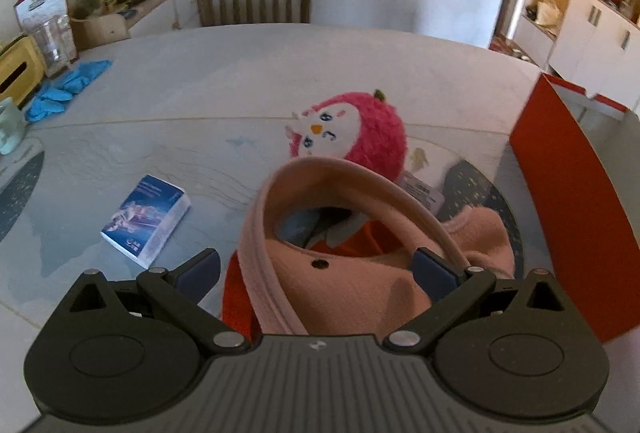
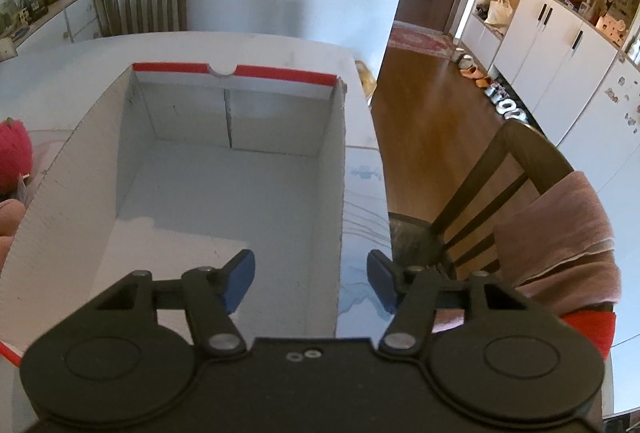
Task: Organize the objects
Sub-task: 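Move the left tool down onto the pink knitted scarf, then close the left gripper on the pink scarf and lift it, then carry the pink scarf with the left gripper over the cardboard box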
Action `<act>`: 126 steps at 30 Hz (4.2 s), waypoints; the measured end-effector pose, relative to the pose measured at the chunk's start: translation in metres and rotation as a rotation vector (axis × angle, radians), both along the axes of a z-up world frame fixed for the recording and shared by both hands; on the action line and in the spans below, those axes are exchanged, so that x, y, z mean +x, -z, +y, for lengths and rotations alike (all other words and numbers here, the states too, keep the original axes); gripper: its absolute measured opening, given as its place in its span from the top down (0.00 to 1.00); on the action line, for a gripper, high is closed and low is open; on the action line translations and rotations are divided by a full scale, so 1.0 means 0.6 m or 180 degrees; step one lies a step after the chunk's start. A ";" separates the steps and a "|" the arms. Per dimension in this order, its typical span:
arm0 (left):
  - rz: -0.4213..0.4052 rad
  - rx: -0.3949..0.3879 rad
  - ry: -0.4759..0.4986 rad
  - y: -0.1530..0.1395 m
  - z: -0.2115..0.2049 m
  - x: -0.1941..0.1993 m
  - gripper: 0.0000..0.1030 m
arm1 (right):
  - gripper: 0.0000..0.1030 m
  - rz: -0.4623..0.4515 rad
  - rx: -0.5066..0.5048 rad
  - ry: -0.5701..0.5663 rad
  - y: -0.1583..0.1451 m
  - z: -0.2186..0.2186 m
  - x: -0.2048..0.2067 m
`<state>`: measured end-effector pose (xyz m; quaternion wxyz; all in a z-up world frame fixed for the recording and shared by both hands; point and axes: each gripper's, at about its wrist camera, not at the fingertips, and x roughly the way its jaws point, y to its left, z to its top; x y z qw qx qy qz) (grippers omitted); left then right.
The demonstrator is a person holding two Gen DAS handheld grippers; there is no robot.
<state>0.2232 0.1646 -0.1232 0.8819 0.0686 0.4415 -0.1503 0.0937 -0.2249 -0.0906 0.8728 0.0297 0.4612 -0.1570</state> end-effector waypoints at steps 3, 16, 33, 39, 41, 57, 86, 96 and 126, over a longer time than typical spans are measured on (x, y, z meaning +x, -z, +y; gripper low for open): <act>0.0082 0.0064 0.0022 0.006 -0.003 -0.009 0.01 | 0.46 0.0038 0.0023 -0.0007 0.006 -0.001 0.004; 0.0161 0.0133 0.0108 0.007 -0.025 -0.020 0.69 | 0.49 0.0132 0.0054 -0.0076 0.022 0.013 0.006; -0.0013 -0.0256 0.0161 -0.109 -0.032 -0.046 0.92 | 0.93 0.0188 -0.0056 0.0044 0.027 -0.004 0.002; -0.0088 -0.0425 0.0264 -0.160 -0.036 -0.046 0.92 | 0.93 0.0173 -0.0058 0.0027 0.028 -0.006 -0.001; 0.0154 -0.0594 0.0210 -0.144 -0.028 -0.035 0.92 | 0.93 0.0168 -0.0051 0.0023 0.027 -0.006 -0.002; 0.0251 -0.0079 0.0488 -0.064 -0.028 -0.074 0.39 | 0.91 0.0175 -0.0049 -0.0096 0.025 -0.001 -0.006; -0.0012 -0.0289 0.0935 -0.206 -0.072 -0.063 0.91 | 0.88 0.0202 -0.0022 -0.0122 0.032 0.001 -0.003; -0.0118 -0.0474 0.1185 -0.248 -0.112 -0.063 0.91 | 0.89 0.0201 -0.0006 -0.0118 0.034 -0.001 -0.003; 0.0029 0.0496 0.1215 -0.112 -0.068 -0.051 0.76 | 0.87 0.0229 -0.0007 -0.0133 0.037 0.002 -0.002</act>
